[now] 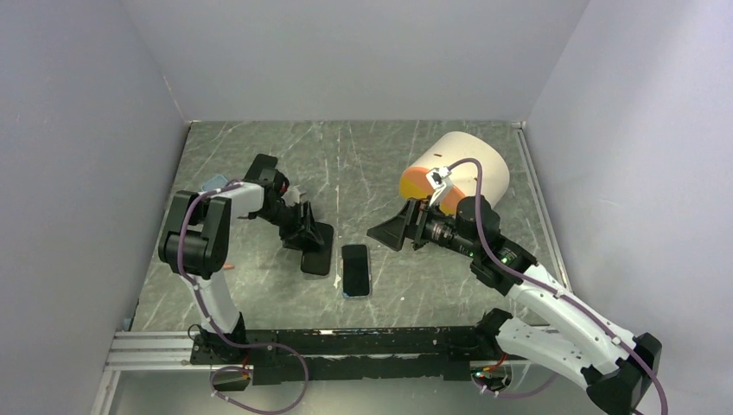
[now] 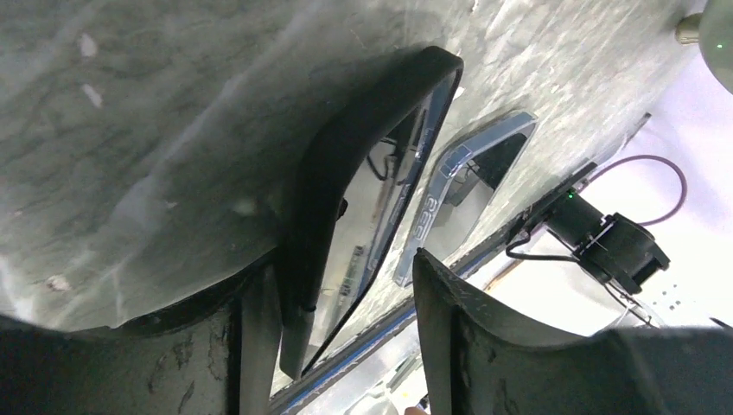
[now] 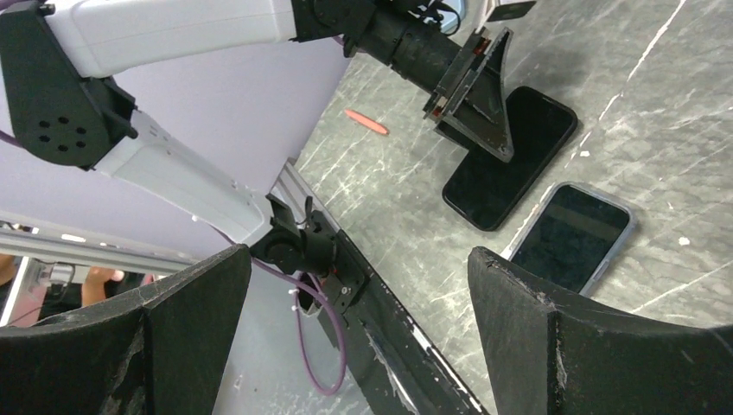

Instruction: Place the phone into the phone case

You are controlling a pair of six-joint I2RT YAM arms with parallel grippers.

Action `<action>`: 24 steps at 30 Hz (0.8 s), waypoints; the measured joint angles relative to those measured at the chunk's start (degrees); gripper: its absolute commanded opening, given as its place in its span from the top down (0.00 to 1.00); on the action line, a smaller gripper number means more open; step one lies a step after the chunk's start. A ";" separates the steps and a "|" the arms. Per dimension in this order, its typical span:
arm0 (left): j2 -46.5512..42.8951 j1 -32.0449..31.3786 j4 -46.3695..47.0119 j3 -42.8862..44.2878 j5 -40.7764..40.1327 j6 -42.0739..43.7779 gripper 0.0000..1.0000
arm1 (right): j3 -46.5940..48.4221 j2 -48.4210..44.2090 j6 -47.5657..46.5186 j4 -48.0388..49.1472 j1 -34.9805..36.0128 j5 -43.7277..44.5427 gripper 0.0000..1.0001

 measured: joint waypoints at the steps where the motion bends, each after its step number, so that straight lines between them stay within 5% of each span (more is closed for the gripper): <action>1: -0.11 0.00 -0.44 0.11 -0.39 -0.09 0.39 | 0.50 0.28 -0.37 -0.79 0.00 0.09 0.01; 12: -8.13 0.00 -5.81 2.69 -15.50 -2.78 0.23 | 3.52 0.83 -2.43 -5.44 0.00 1.99 0.01; 15: -10.29 0.11 -7.17 4.52 -20.87 -3.45 0.06 | 5.99 1.55 -2.93 -6.58 0.00 3.21 0.01; 24: -10.86 6.67 -11.21 13.60 -34.71 -4.87 0.07 | 7.82 1.90 -3.32 -9.77 0.04 6.21 0.01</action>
